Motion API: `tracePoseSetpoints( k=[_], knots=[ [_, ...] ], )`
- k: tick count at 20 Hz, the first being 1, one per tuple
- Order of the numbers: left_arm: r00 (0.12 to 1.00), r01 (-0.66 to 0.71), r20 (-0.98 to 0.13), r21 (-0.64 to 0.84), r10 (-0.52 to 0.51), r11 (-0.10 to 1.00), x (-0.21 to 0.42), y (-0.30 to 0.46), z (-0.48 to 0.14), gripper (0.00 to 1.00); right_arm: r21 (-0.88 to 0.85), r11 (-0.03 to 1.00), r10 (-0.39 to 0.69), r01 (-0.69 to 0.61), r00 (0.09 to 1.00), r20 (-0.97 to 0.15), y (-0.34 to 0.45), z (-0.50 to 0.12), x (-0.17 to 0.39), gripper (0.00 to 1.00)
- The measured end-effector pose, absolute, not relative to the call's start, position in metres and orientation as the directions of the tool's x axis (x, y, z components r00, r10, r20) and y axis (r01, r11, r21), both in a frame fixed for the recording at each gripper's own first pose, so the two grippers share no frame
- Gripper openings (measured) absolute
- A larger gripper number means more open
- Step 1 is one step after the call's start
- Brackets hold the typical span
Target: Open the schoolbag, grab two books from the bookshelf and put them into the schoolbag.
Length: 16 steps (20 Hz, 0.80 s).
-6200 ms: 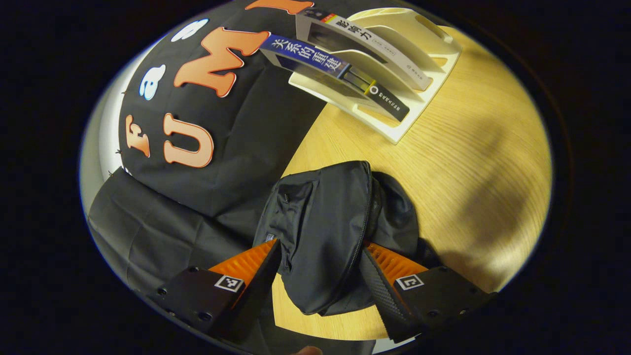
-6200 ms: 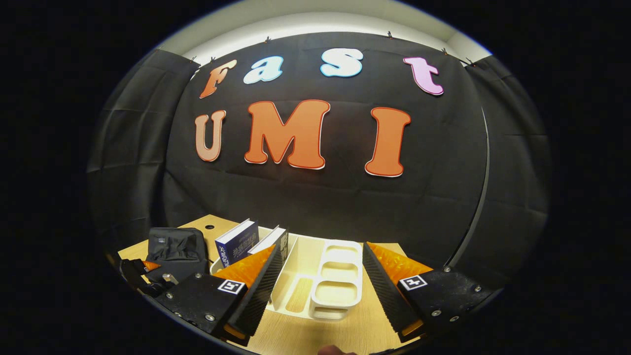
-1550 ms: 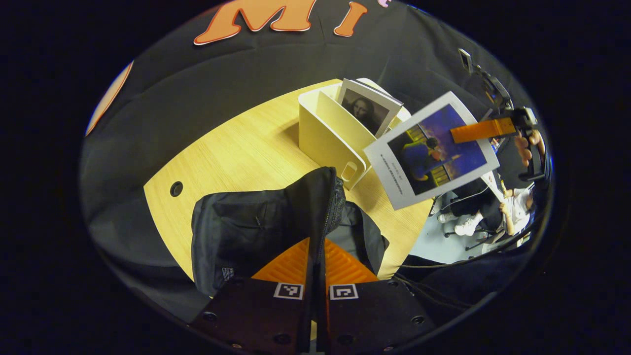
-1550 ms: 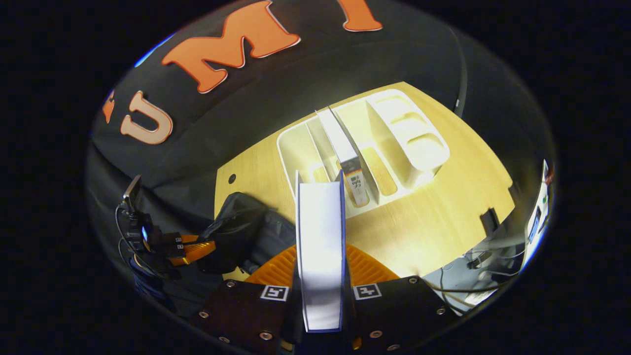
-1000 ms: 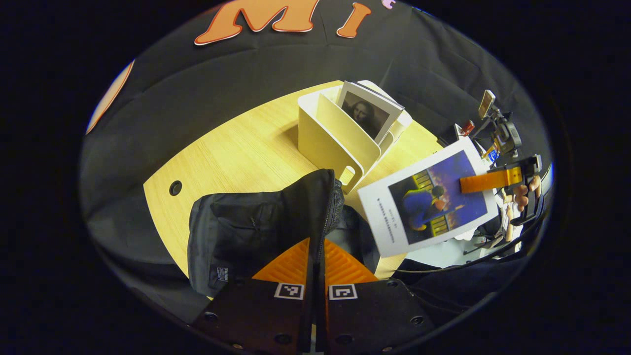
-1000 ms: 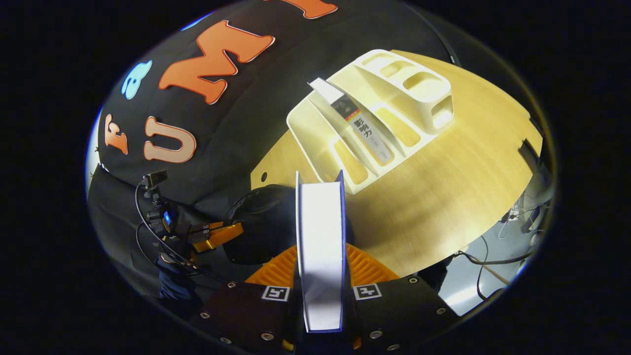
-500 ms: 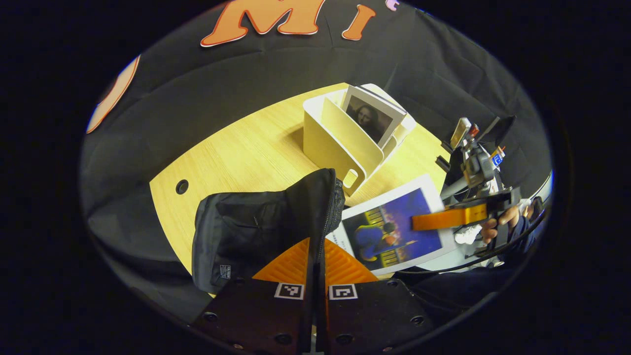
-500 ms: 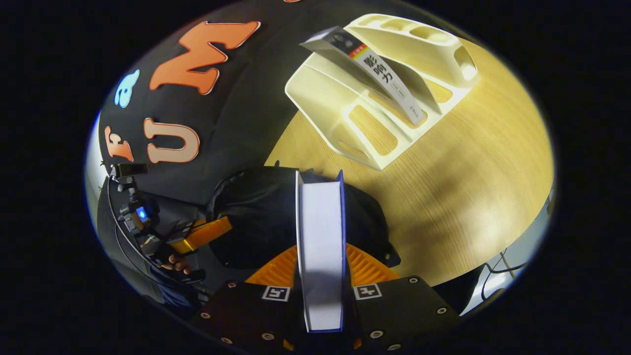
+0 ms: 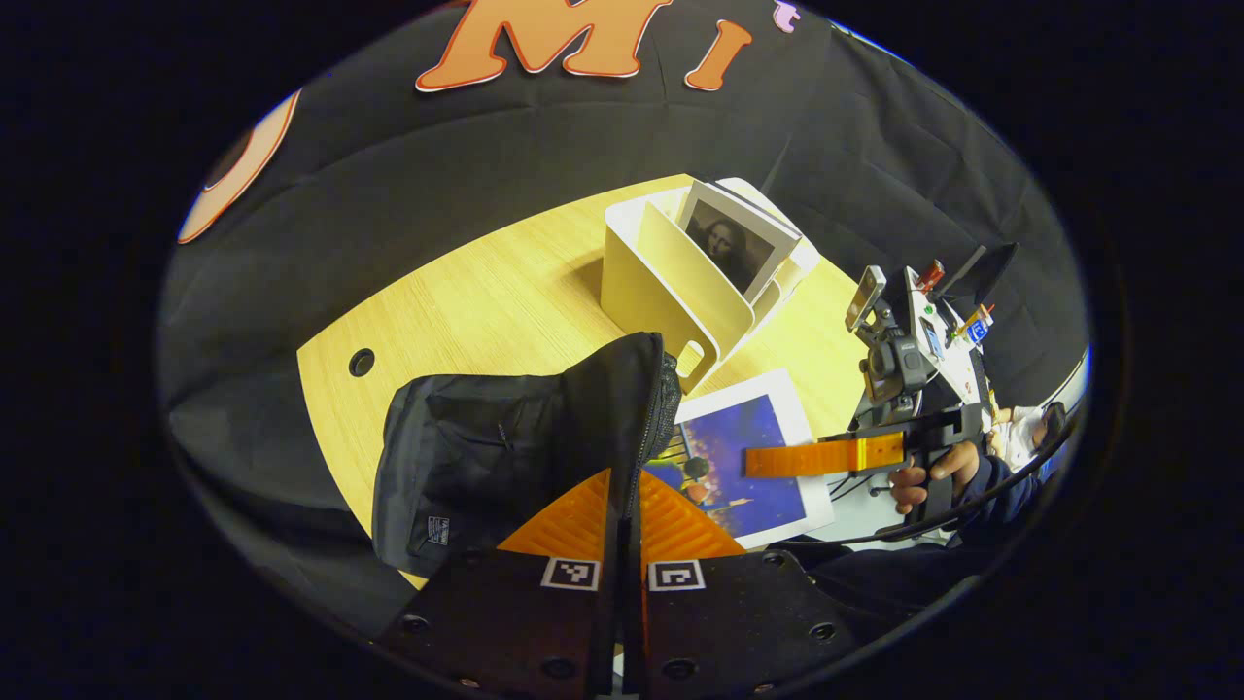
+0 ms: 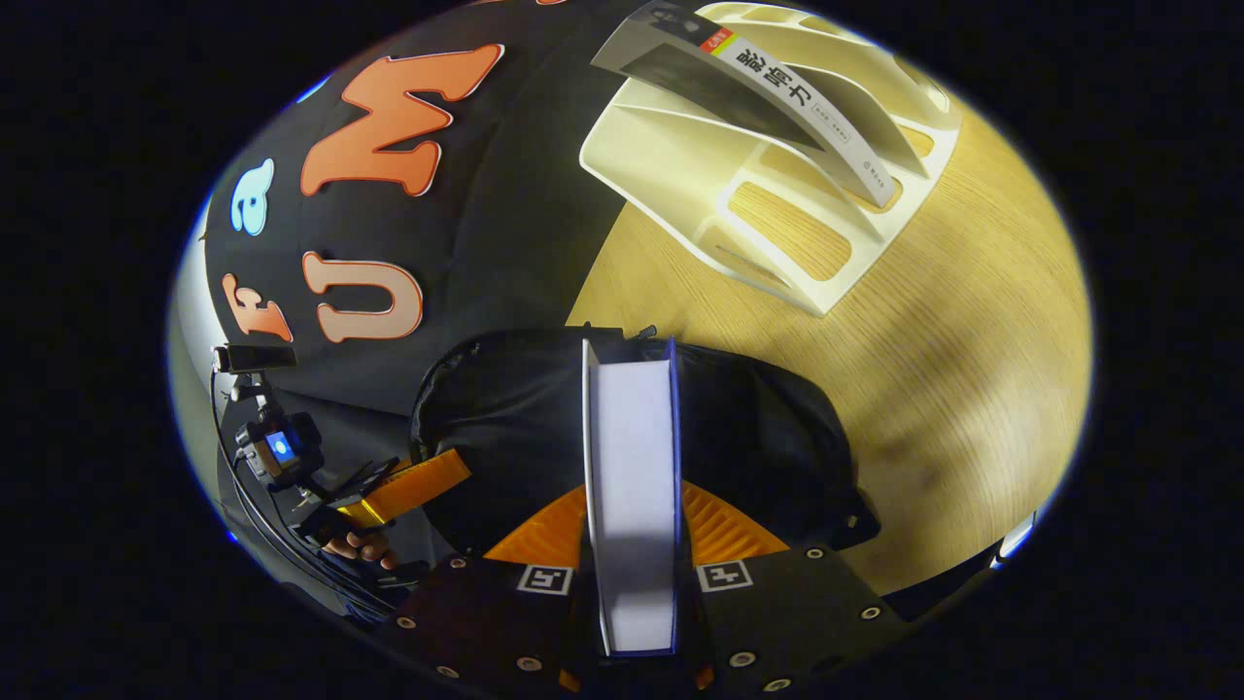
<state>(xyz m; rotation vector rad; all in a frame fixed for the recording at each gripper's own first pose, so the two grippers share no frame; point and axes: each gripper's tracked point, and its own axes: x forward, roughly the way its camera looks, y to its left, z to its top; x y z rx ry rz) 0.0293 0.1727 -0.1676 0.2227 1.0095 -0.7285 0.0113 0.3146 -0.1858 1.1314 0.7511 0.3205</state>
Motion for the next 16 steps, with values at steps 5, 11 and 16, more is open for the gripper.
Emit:
tracePoseSetpoints(
  k=[5,11,16],
  knots=[
    [0.325,0.641,-0.823,-0.170,-0.465,0.749,0.025,0.162,-0.165,0.05,0.916,0.370,0.575,0.157,0.736,-0.359,0.342,-0.199,0.040,0.32],
    [0.328,0.626,-0.815,-0.192,-0.478,0.756,0.022,0.153,-0.163,0.04,0.925,0.341,0.523,0.165,0.785,-0.333,0.367,-0.217,0.067,0.33],
    [0.349,0.619,-0.815,-0.170,-0.462,0.767,0.023,0.154,-0.169,0.05,0.790,0.577,0.504,0.208,0.670,-0.545,0.366,-0.254,0.041,0.70]
  ],
)
